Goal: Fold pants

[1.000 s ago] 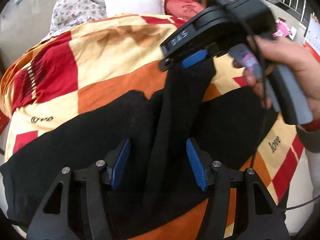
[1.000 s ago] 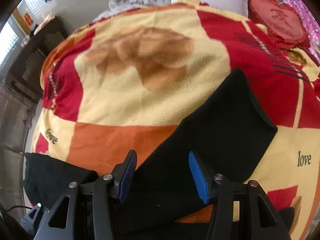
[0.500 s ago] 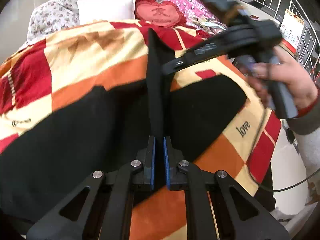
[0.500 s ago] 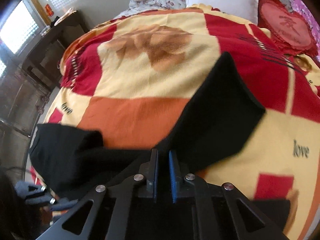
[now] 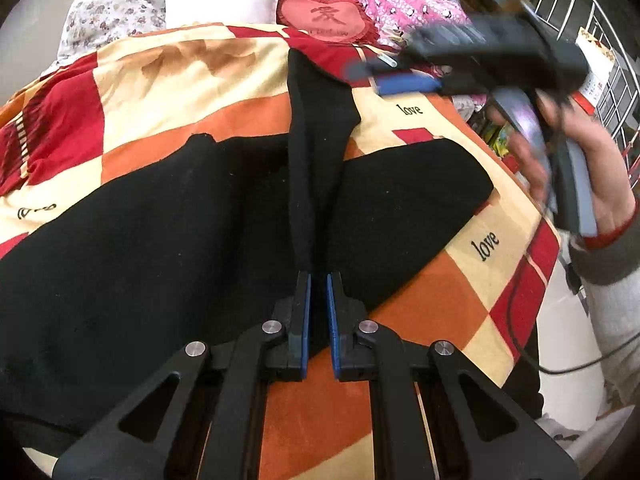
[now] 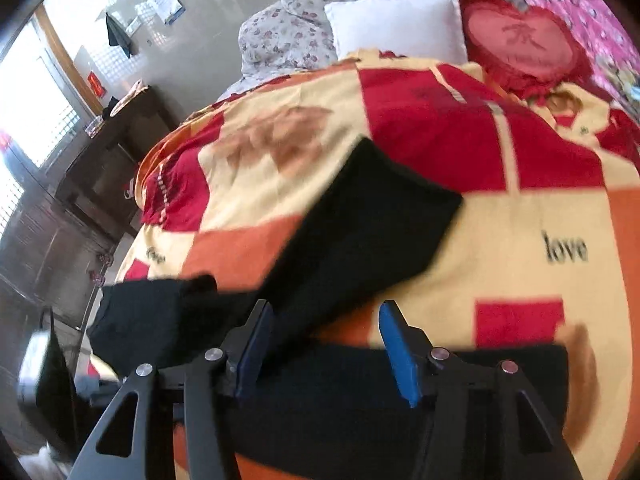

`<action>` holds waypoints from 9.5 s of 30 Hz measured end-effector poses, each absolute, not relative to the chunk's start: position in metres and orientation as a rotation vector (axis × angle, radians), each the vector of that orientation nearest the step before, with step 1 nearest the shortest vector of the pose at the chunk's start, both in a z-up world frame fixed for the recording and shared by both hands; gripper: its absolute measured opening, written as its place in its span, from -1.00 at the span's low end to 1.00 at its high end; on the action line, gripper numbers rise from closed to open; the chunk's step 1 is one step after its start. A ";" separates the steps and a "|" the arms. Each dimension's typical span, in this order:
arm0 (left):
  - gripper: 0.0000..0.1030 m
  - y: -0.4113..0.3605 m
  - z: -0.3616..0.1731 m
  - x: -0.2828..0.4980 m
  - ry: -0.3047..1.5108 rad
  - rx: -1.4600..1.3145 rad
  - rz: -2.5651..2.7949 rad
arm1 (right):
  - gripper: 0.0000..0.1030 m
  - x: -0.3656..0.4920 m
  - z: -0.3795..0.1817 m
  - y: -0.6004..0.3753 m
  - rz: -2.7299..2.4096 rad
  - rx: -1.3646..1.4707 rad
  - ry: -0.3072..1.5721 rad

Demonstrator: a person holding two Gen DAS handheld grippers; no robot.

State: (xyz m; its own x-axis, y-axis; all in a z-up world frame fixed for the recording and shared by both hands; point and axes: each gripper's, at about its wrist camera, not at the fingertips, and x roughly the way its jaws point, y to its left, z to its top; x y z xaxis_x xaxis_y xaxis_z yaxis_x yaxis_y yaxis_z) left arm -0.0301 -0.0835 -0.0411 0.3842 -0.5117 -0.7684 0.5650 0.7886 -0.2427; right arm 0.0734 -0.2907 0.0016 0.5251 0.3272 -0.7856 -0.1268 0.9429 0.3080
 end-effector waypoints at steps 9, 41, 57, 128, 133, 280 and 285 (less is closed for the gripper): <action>-0.87 -0.085 -0.043 -0.029 0.952 0.053 -0.698 | 0.23 0.178 -0.025 -0.246 0.085 0.205 1.103; -0.87 -0.064 -0.031 -0.028 0.992 -0.069 -0.686 | -0.40 -0.041 -0.061 -0.395 0.173 0.593 0.967; -0.50 -0.002 -0.014 -0.016 0.989 -0.203 -0.480 | -0.91 -0.053 -0.036 -0.405 0.299 0.700 0.703; 0.13 0.085 -0.040 -0.034 0.914 -0.150 0.013 | -0.35 -0.009 -0.057 -0.113 0.687 -0.125 0.988; 0.13 0.061 -0.024 -0.035 0.889 -0.171 -0.060 | -0.26 -0.016 -0.042 -0.152 0.559 -0.140 0.946; -0.34 -0.078 -0.046 0.013 1.027 -0.068 -0.438 | -0.03 -0.028 -0.021 -0.239 0.377 0.033 0.925; -0.33 -0.078 -0.047 0.012 1.019 -0.075 -0.433 | -0.02 -0.035 -0.041 -0.237 0.373 0.009 0.972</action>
